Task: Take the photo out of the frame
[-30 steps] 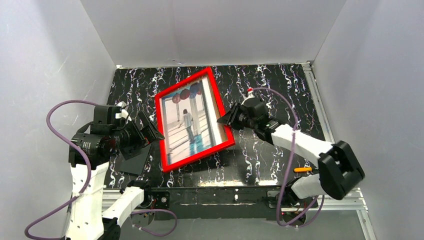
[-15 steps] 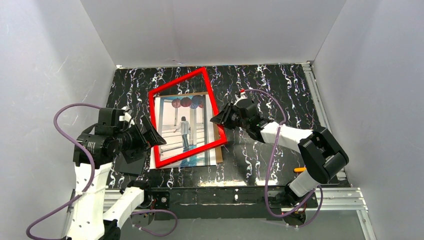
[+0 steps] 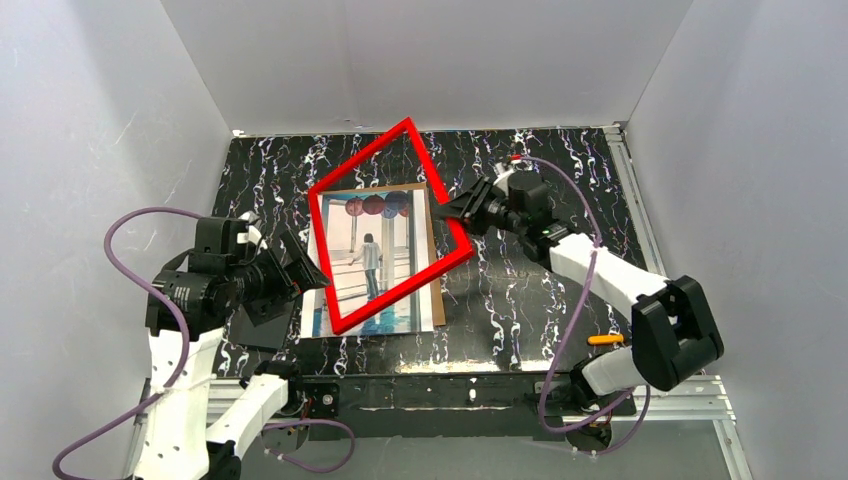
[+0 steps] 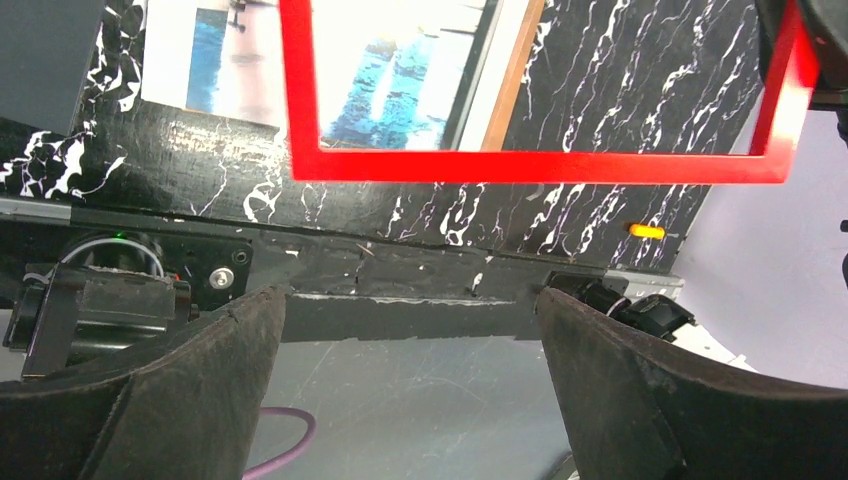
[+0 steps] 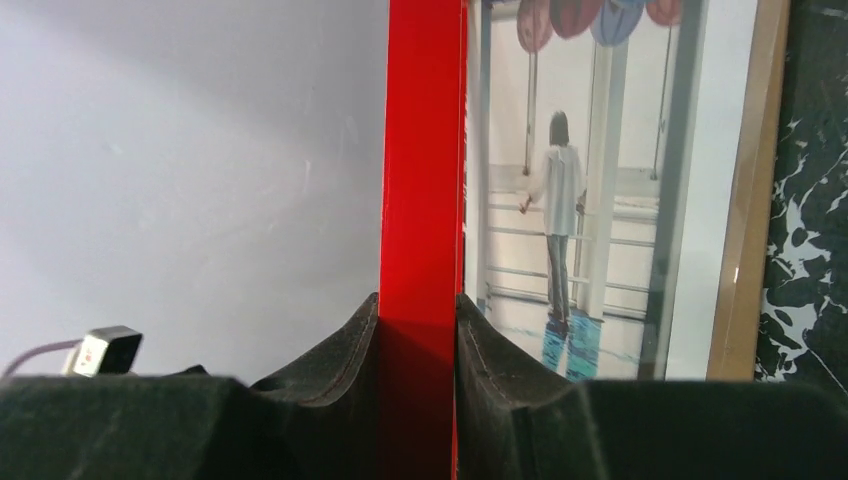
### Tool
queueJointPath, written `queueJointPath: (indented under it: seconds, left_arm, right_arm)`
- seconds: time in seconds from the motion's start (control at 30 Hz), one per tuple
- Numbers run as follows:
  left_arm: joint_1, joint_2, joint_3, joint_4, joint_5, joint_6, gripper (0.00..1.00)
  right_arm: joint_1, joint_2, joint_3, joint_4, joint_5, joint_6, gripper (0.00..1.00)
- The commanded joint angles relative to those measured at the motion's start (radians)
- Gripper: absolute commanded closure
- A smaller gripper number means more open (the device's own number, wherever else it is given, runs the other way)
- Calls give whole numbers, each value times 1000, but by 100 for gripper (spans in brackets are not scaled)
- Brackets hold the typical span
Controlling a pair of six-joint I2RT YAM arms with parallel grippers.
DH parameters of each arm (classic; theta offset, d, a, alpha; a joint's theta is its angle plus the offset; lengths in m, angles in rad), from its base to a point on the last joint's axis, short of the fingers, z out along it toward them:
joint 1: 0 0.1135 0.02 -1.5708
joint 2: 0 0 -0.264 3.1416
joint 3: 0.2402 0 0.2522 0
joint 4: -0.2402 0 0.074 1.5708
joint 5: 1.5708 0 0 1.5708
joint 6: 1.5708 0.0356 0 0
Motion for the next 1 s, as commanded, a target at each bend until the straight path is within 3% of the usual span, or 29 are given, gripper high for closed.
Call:
queueJointPath:
  seconds: [0.0, 0.27, 0.53, 0.6, 0.77, 0.97]
  left_arm:
    - [5, -5, 42, -56, -14, -1, 2]
    - [5, -7, 5, -44, 11, -6, 2]
    - [5, -6, -29, -38, 42, -7, 2]
    - [5, -4, -37, -34, 56, -11, 2]
    - [5, -7, -54, -32, 73, -13, 2]
    - [5, -2, -70, -19, 97, -18, 2]
  right_arm:
    - [-96, -123, -4, 137, -98, 109, 99]
    - [-405, -334, -148, 91, -240, 82, 99]
    - [-832, -421, -336, 59, -442, -20, 99]
    - [-919, -399, -331, 1, -487, -89, 99]
    - [-1073, -207, -136, -423, -598, -478, 99]
    - [-1154, -40, -132, -388, -623, -540, 99]
